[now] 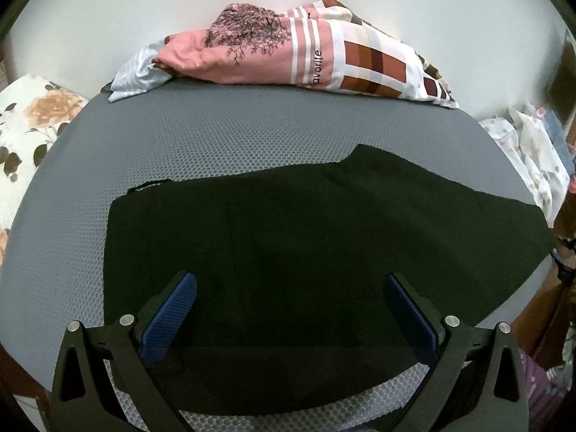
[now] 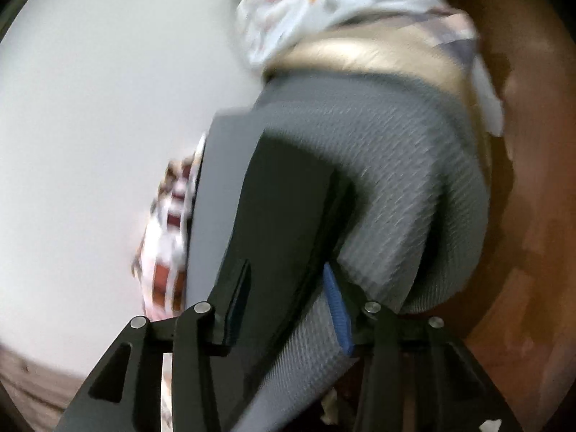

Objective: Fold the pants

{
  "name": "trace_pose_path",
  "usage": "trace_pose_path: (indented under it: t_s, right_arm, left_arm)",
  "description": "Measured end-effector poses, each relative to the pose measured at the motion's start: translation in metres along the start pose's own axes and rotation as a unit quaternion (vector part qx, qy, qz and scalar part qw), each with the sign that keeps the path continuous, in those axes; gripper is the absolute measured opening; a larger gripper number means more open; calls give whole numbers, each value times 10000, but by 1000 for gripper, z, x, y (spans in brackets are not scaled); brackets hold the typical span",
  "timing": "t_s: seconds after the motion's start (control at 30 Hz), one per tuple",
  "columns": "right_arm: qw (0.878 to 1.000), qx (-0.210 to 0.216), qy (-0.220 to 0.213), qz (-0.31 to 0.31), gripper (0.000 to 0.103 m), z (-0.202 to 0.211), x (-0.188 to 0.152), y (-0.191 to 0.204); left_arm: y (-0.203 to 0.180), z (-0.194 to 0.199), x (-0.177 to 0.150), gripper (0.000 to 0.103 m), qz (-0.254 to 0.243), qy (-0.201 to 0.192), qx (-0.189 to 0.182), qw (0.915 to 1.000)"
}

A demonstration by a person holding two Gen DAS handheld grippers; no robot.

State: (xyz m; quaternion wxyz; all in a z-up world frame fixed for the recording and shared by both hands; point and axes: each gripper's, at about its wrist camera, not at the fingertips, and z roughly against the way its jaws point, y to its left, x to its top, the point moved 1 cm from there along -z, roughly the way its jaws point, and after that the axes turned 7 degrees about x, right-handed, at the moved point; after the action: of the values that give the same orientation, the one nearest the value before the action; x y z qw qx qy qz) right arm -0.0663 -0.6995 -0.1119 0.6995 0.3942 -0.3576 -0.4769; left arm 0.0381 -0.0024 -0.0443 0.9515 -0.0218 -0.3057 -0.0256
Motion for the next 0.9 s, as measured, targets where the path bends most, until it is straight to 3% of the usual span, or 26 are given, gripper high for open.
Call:
trace_pose_path:
  t_s: [0.2,0.3,0.37,0.47,0.6,0.7,0.77,0.9]
  right_arm:
    - [9989,369,286,-57,54,-16,10,0]
    - [9984,503,271,-5,68,-19,11,4]
    - [9988,411,225,163,66,-19,11,5]
    - [9977,-174,-140,636,62,-14,15,13]
    - [9988,179,-6,457,71,-20,23,8]
    - [9972,351,378,533,72,-29,23,12]
    - [9953,321,543,740,72,-32,18,15]
    - [9939,118,461,995,69,-34,21,22]
  left_arm:
    - [11,-12,-3,103,211,194,-37,9996]
    - [13,-13,-3,103,272,200,-34,9994]
    - [15,-13,-4,103,275,204,-13,9994]
    - [18,-15,-5,103,349,250,-24,9991]
    - [19,-17,-6,103,417,290,-78,9987]
    - [18,-17,-6,103,396,298,-90,9987]
    - [15,-15,-6,103,352,268,-115,9990]
    - [11,-15,-6,103,250,250,-110,9993]
